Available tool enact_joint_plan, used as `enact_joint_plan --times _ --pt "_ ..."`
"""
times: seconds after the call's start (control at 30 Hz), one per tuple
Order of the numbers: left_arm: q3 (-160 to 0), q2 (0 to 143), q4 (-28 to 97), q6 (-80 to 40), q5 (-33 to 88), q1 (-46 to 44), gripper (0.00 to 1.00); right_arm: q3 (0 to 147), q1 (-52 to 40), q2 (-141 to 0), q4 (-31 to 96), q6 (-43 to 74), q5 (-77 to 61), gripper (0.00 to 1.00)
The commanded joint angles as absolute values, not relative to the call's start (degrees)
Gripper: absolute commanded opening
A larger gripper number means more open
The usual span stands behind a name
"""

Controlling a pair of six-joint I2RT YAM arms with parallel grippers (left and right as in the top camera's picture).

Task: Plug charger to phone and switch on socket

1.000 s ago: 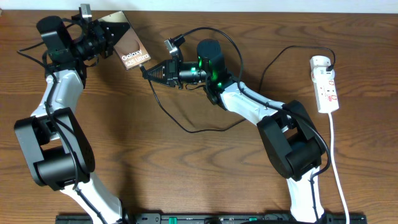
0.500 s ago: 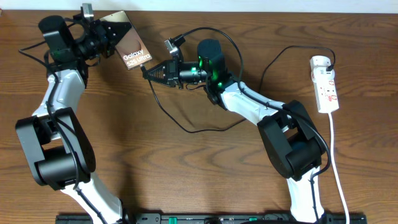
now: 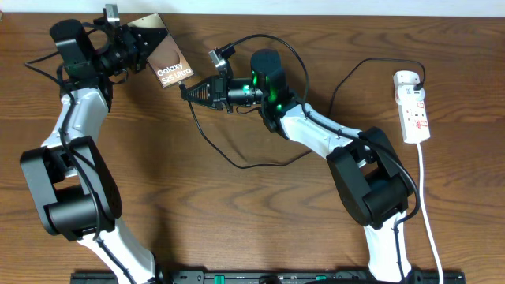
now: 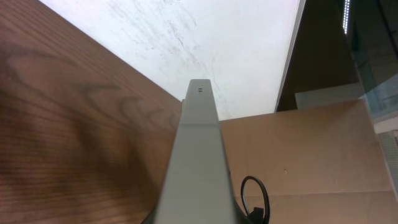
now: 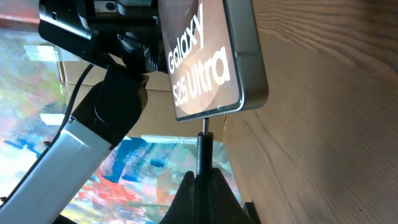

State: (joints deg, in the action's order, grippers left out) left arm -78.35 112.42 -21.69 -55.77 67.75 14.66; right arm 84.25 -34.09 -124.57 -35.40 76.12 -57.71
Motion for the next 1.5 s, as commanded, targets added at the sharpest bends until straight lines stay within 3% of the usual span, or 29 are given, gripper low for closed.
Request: enact_joint_plan --times 0.0,1.47 --pt "-78.9 112.2 -22.0 -56.9 71.5 13.0 0.07 84.6 -34.1 -124.8 -36.0 75.5 -54.3 0.01" --pt "-78.9 112.2 -22.0 -56.8 77.4 13.0 0.07 84.6 -32.1 -124.8 -34.7 70.6 -54.3 0.01"
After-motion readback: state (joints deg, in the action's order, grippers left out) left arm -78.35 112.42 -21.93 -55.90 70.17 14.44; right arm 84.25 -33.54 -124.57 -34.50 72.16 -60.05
